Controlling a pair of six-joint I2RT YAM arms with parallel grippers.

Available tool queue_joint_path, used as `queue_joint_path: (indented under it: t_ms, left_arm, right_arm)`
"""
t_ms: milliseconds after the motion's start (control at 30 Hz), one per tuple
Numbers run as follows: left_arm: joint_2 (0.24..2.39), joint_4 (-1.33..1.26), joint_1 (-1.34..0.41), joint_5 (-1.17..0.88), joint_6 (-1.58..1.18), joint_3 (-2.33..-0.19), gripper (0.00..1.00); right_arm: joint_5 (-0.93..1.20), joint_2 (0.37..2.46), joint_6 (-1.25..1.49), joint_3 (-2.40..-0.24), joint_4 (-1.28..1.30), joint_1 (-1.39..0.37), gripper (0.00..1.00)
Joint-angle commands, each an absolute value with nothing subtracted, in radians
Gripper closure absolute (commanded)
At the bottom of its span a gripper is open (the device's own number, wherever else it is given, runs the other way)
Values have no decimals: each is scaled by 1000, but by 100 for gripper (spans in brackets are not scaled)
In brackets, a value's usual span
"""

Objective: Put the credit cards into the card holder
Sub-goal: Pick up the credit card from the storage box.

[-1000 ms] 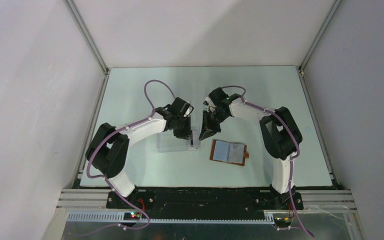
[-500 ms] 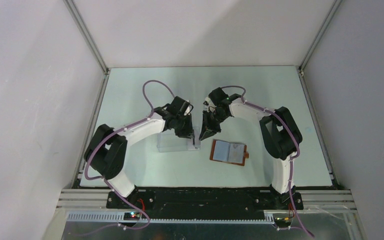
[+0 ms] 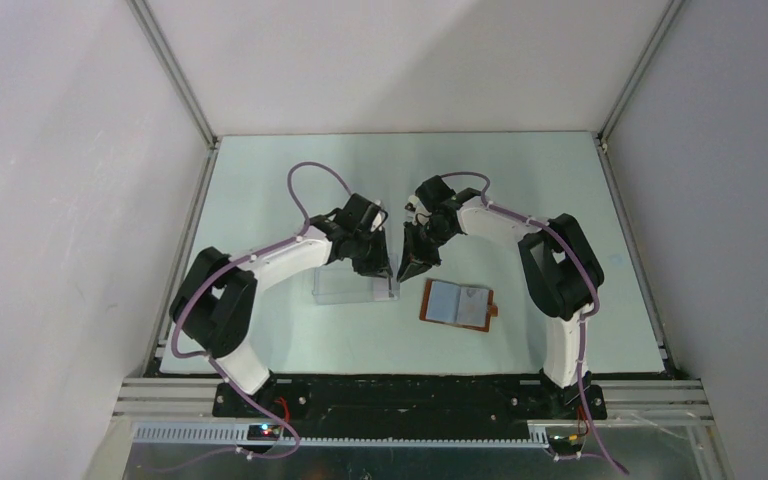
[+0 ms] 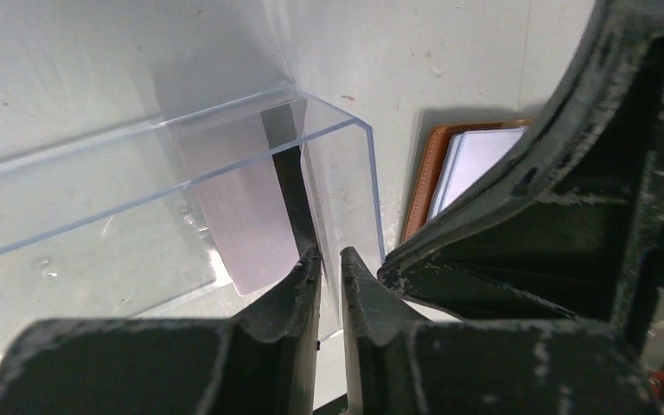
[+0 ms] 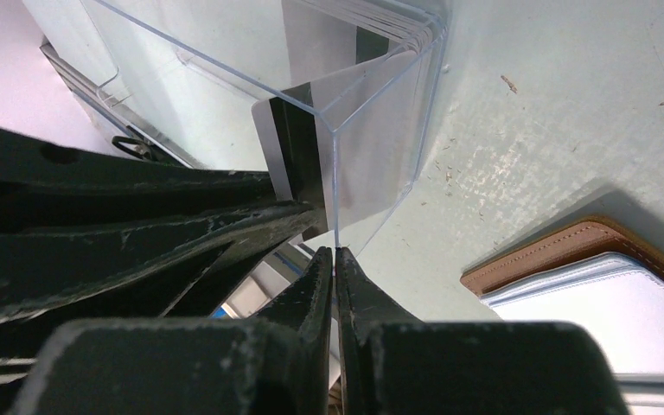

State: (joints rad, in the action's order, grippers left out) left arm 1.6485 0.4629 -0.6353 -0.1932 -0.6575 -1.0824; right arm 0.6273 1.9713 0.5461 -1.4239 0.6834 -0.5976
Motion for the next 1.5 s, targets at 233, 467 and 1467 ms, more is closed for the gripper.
queue_joint_path:
  t_ms: [233, 467, 1467]
  left_arm:
    - [1680, 415, -642, -222, -691, -1067, 99]
    - [1551, 415, -640, -194, -699, -1048, 100]
    - [1096, -410, -617, -763, -1167, -776, 100]
  right_arm:
    - [637, 1961, 539, -1443, 680, -603, 90]
    - [616, 1861, 523, -1453, 672, -600, 58]
    - [1042, 1172, 927, -953, -9, -398, 41]
